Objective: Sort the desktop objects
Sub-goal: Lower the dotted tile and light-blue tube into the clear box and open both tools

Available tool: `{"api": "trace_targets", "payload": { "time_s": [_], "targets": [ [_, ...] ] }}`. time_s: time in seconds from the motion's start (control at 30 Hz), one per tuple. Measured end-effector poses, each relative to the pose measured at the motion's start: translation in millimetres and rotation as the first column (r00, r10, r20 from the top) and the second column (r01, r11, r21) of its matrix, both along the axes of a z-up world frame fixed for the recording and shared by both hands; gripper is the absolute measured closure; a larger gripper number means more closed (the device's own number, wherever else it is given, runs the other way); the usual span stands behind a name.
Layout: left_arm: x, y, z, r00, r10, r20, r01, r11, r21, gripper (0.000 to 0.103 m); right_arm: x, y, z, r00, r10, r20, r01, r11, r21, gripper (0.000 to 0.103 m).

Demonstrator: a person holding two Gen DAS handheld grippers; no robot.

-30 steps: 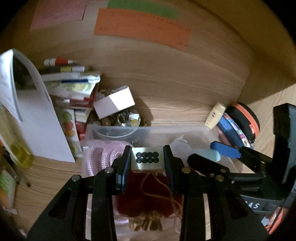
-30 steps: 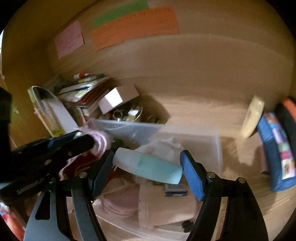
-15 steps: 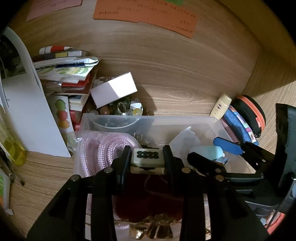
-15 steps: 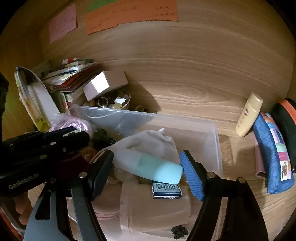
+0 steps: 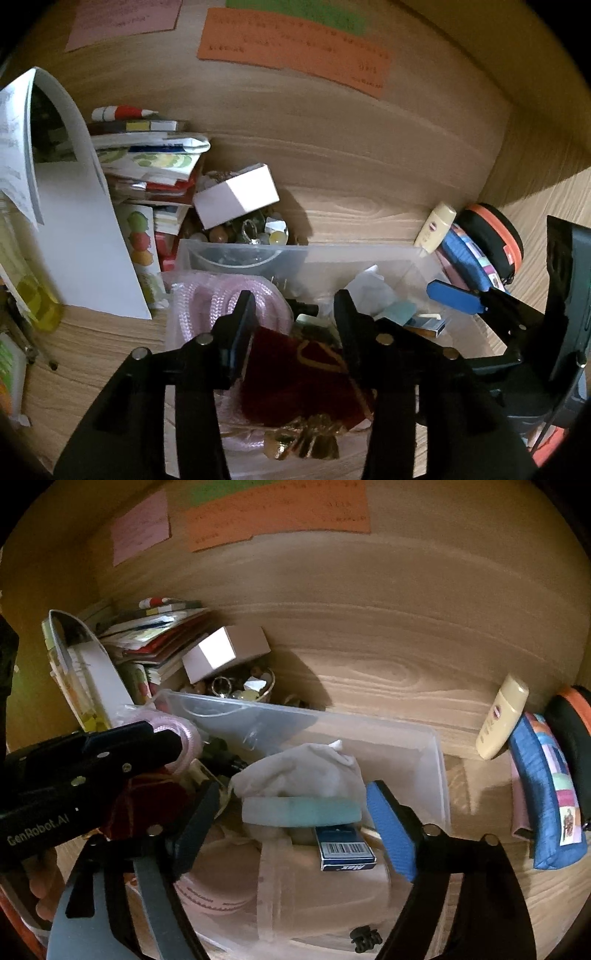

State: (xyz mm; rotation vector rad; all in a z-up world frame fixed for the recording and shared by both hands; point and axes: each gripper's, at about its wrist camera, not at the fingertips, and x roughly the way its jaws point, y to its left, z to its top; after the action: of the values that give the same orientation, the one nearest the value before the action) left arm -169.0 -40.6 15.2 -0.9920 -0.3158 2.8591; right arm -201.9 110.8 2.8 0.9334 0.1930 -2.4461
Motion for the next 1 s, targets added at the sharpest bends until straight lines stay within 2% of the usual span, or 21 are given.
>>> {"api": "trace_targets", "payload": {
  "time_s": [0.1, 0.2, 0.27, 0.43, 0.57, 0.7, 0.77, 0.9, 1.0],
  "targets": [
    [3, -2, 4, 1.000, -0.008, -0.012, 0.008, 1.000, 0.019, 0.051, 3, -1, 4, 1.000, 0.003, -0.019, -0.003, 1.000, 0.010, 0.019],
    [5, -3, 8, 1.000, -0.009, -0.012, 0.009, 1.000, 0.022, 0.035, 5, -1, 9, 1.000, 0.006, -0.023, -0.005, 1.000, 0.025, 0.017],
    [9, -5, 11, 1.000, -0.018, -0.013, 0.018, 0.999, 0.045, 0.034, 7, -1, 12, 1.000, 0.003, -0.021, -0.002, 0.999, 0.037, 0.013],
    [21, -11, 23, 0.999, -0.008, -0.041, 0.010, 0.998, 0.063, 0.027, 19, 3, 22, 0.999, -0.004, -0.035, 0.006, 0.998, 0.058, 0.012],
    [35, -12, 30, 0.999, 0.008, -0.053, -0.006, 0.999, 0.039, 0.024, 32, 10, 29, 0.999, -0.007, -0.039, 0.009, 0.998, 0.057, 0.007],
    [49, -12, 31, 0.999, 0.026, -0.041, -0.025, 1.000, 0.003, 0.021, 48, 16, 36, 0.999, -0.010, -0.050, 0.012, 0.999, 0.047, 0.007],
    [57, -14, 30, 0.999, 0.030, -0.032, -0.030, 0.999, 0.012, 0.006, 56, 18, 39, 0.998, -0.009, -0.058, 0.012, 0.999, 0.038, 0.007],
    [77, -19, 32, 0.997, 0.054, -0.046, -0.053, 0.998, 0.023, 0.006, 75, 24, 44, 0.997, -0.009, -0.081, 0.010, 1.000, 0.013, 0.006],
    [92, -19, 34, 0.995, 0.079, -0.063, -0.080, 0.997, -0.006, 0.006, 87, 27, 45, 0.996, -0.021, -0.091, 0.022, 1.000, 0.003, 0.006]
  ]
}}
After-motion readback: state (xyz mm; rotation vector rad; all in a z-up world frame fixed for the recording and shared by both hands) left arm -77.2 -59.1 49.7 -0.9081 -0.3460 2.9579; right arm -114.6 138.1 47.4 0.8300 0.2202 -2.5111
